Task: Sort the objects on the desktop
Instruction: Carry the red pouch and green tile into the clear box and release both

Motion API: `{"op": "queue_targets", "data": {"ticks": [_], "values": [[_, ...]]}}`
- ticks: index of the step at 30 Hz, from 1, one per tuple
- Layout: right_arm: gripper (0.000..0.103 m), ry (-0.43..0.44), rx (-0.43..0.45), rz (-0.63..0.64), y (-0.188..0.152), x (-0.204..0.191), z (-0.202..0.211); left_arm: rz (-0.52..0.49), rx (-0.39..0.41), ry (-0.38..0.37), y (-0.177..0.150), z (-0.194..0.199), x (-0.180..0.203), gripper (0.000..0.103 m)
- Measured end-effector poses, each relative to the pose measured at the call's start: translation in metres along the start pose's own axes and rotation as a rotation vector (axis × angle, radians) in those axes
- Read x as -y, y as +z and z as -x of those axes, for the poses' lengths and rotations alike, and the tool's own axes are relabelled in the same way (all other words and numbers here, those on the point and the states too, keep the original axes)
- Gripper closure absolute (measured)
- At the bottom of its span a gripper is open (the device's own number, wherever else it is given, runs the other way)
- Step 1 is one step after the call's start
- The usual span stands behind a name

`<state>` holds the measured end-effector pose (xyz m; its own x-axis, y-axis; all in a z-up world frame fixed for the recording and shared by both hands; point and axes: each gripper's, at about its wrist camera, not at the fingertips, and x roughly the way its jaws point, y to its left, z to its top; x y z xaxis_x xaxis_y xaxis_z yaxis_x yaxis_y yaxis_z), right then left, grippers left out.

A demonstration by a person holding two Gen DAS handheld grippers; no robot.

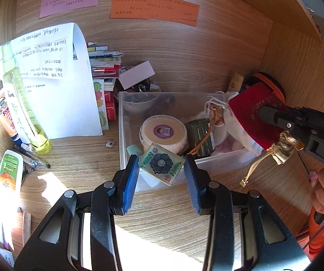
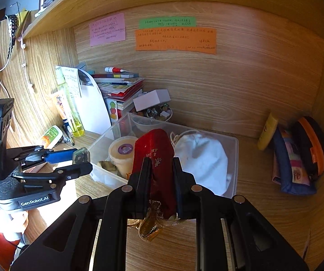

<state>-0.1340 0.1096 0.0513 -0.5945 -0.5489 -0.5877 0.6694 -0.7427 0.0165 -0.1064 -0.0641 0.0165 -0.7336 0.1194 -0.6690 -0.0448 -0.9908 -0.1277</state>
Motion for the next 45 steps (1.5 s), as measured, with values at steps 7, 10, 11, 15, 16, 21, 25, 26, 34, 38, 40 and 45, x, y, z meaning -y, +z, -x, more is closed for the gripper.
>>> {"op": "queue_targets", "data": {"ticks": [7,10,11,15,16,21,25,26,34,38,40,45], "values": [[0.087,-0.01,0.0,0.024,0.018,-0.006,-0.015,-0.019,0.011,0.027,0.007,-0.011,-0.003,0.063],[0.087,-0.006,-0.018,0.025,0.022,-0.007,-0.026,-0.019,0.011,0.029,0.008,-0.016,-0.007,0.063],[0.087,-0.004,-0.026,0.025,0.024,-0.007,-0.031,-0.018,0.01,0.026,0.009,-0.018,-0.008,0.063],[0.087,-0.002,-0.061,0.017,0.028,-0.008,-0.05,-0.011,0.004,0.017,0.009,-0.025,-0.014,0.063],[0.087,0.0,-0.07,0.014,0.028,-0.007,-0.054,-0.01,0.004,0.014,0.01,-0.026,-0.016,0.063],[0.087,-0.004,-0.11,0.01,0.032,-0.007,-0.077,-0.016,0.017,0.001,0.01,-0.027,-0.019,0.063],[0.087,-0.02,-0.135,0.011,0.034,-0.009,-0.092,-0.025,0.027,0.006,0.01,-0.027,-0.019,0.063],[0.087,-0.025,-0.142,0.015,0.034,-0.01,-0.096,-0.026,0.029,0.007,0.01,-0.027,-0.019,0.063],[0.074,-0.081,-0.147,0.055,0.033,-0.018,-0.105,-0.02,0.029,0.011,0.009,-0.027,-0.021,0.06],[0.058,-0.114,-0.138,0.079,0.031,-0.024,-0.103,-0.019,0.03,0.005,0.009,-0.028,-0.022,0.059],[0.052,-0.121,-0.128,0.086,0.031,-0.025,-0.1,-0.016,0.026,0.004,0.009,-0.028,-0.022,0.059],[0.051,-0.116,-0.12,0.086,0.031,-0.025,-0.091,-0.018,0.027,0.002,0.009,-0.028,-0.022,0.058]]}}
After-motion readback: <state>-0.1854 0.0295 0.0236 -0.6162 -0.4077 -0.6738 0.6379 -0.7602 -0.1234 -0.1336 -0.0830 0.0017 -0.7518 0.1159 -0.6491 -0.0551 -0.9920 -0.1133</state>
